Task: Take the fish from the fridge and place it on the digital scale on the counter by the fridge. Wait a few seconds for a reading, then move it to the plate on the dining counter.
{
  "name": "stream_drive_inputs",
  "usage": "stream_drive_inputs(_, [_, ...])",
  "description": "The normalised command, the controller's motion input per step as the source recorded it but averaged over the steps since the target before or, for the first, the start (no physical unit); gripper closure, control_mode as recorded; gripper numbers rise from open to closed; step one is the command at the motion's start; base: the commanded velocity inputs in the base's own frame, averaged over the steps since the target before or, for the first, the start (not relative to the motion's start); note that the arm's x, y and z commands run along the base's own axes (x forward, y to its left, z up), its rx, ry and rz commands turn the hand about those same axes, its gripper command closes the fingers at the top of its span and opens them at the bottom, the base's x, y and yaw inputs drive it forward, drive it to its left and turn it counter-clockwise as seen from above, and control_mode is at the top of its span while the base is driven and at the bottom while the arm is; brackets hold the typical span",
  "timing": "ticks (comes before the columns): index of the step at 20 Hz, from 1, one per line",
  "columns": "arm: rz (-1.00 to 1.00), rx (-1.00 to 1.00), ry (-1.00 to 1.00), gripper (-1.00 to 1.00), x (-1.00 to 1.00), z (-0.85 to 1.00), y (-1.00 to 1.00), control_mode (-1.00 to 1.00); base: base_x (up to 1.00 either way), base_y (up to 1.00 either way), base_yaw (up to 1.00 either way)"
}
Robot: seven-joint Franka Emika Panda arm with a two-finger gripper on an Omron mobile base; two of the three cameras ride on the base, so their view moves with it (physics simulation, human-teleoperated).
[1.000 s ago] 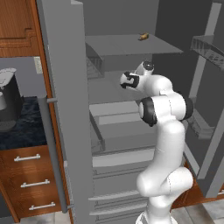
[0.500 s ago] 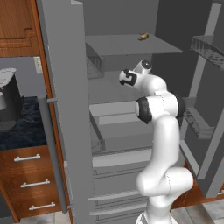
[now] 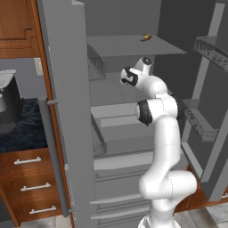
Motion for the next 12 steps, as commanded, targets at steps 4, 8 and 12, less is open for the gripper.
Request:
stream_drive_inputs(4, [0.00, 0.00, 0.02, 1.00, 0.02, -0.46, 0.16, -1.00, 0.00, 0.00, 0.00])
stream_drive_inputs(8, [0.00, 0.00, 0.00, 1.00, -0.23, -0.45, 0.22, -1.00, 0.00, 0.00, 0.00])
stream_drive_inputs(12, [0.00, 0.00, -0.08, 1.00, -0.76, -0.26, 0.28, -1.00, 0.00, 0.00, 0.00])
